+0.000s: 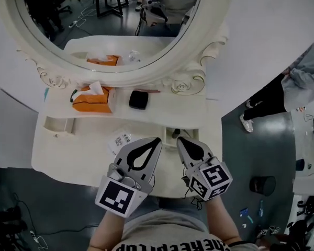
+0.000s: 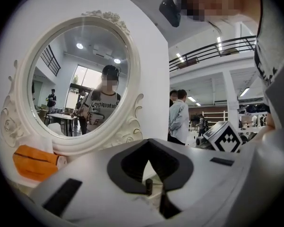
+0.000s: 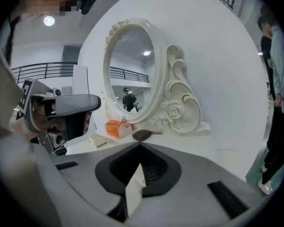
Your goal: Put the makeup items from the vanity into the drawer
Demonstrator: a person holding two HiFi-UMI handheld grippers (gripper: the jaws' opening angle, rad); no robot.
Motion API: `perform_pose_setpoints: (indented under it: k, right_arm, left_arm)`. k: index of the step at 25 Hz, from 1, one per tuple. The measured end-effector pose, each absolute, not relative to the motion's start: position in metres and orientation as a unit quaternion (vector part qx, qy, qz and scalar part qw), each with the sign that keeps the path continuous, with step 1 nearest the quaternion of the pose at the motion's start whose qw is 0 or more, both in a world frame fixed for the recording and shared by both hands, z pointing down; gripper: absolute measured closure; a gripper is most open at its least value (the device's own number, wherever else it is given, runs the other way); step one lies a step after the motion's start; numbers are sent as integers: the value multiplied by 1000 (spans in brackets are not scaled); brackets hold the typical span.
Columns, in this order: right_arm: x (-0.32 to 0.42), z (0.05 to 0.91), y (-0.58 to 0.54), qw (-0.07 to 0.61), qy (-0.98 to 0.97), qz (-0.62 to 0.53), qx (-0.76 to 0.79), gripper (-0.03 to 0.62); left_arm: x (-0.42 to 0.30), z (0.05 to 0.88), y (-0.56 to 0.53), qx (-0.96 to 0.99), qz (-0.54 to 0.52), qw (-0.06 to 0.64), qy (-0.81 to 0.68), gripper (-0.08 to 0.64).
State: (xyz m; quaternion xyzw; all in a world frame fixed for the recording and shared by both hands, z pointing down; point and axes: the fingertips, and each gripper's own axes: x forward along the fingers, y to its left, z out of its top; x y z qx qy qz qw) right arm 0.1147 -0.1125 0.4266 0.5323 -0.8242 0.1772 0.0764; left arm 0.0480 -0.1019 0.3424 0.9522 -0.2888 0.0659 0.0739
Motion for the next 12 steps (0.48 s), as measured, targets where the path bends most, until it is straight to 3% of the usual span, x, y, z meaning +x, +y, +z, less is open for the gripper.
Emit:
perform_pose_setpoints:
  k: [12]
  right_arm:
    - [95, 373, -96, 14, -810, 142, 568, 583]
  left_arm:
    - [45, 336, -94, 972, 67, 62, -216, 552]
